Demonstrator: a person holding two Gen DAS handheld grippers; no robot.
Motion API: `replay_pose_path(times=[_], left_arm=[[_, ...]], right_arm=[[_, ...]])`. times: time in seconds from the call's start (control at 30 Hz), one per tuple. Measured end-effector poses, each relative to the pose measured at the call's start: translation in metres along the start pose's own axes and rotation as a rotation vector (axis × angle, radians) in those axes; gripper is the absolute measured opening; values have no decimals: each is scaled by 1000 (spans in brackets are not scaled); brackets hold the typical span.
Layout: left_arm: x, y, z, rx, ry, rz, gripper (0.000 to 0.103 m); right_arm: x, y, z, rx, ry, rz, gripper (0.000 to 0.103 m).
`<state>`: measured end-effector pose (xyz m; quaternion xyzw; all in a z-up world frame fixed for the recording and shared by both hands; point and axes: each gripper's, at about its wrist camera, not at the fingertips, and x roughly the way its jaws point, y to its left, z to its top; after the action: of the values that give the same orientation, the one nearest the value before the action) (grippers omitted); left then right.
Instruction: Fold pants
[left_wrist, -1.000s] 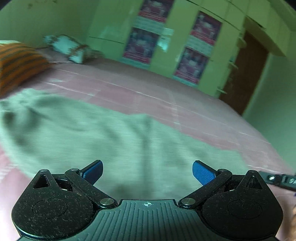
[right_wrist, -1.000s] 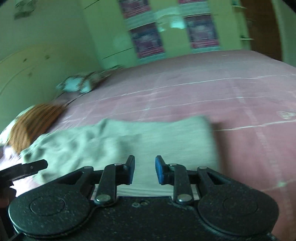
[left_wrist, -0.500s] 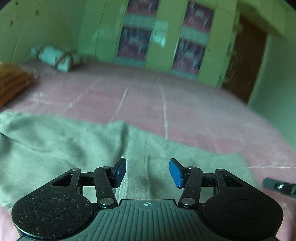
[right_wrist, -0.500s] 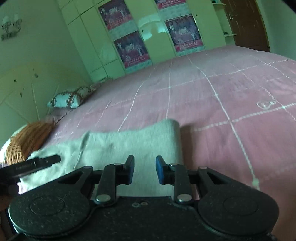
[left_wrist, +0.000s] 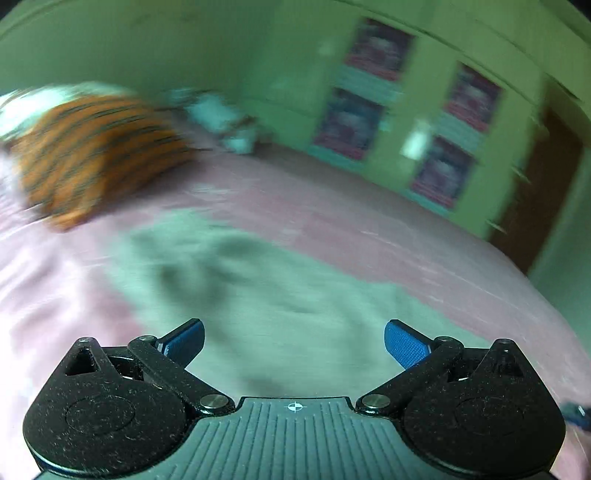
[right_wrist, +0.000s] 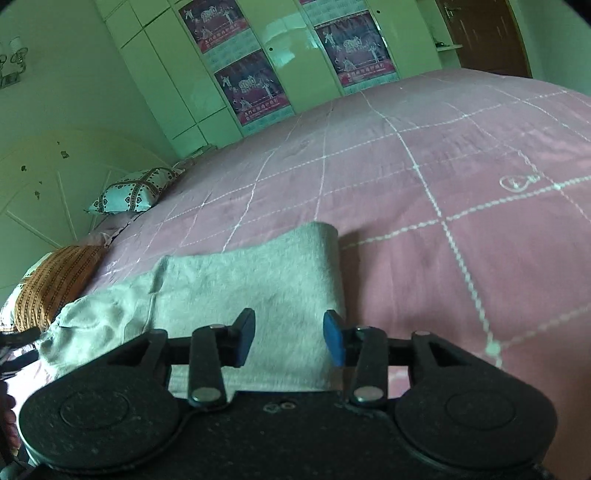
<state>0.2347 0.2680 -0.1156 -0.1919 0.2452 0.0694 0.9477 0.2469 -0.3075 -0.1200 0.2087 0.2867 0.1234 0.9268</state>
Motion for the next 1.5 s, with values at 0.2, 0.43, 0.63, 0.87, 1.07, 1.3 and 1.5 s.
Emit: replay_pose_path(times=[0.2, 0.43, 0.63, 0.87, 1.07, 1.3, 1.5], left_arm=[[61, 111, 2, -395, 87, -34, 68], [127, 160, 8, -613, 36, -214, 36], [108, 149, 10, -507, -57, -245, 36], [112, 169, -12, -492, 1, -219, 39], [59, 116, 13, -341, -92, -214, 38], [19, -12, 41, -36, -176, -263, 38], [18, -153, 25, 175, -169, -360, 38]], right_arm=[[11, 32, -5, -18, 38, 7, 34], [18, 73, -3, -77, 69, 8, 35], [55, 140, 1, -208, 100, 89, 35], [121, 196, -31, -407, 281, 16, 35], [48, 131, -1, -165, 81, 46, 40], [-17, 38, 12, 36, -25, -31, 40], [-56, -19, 11, 169, -97, -20, 40]])
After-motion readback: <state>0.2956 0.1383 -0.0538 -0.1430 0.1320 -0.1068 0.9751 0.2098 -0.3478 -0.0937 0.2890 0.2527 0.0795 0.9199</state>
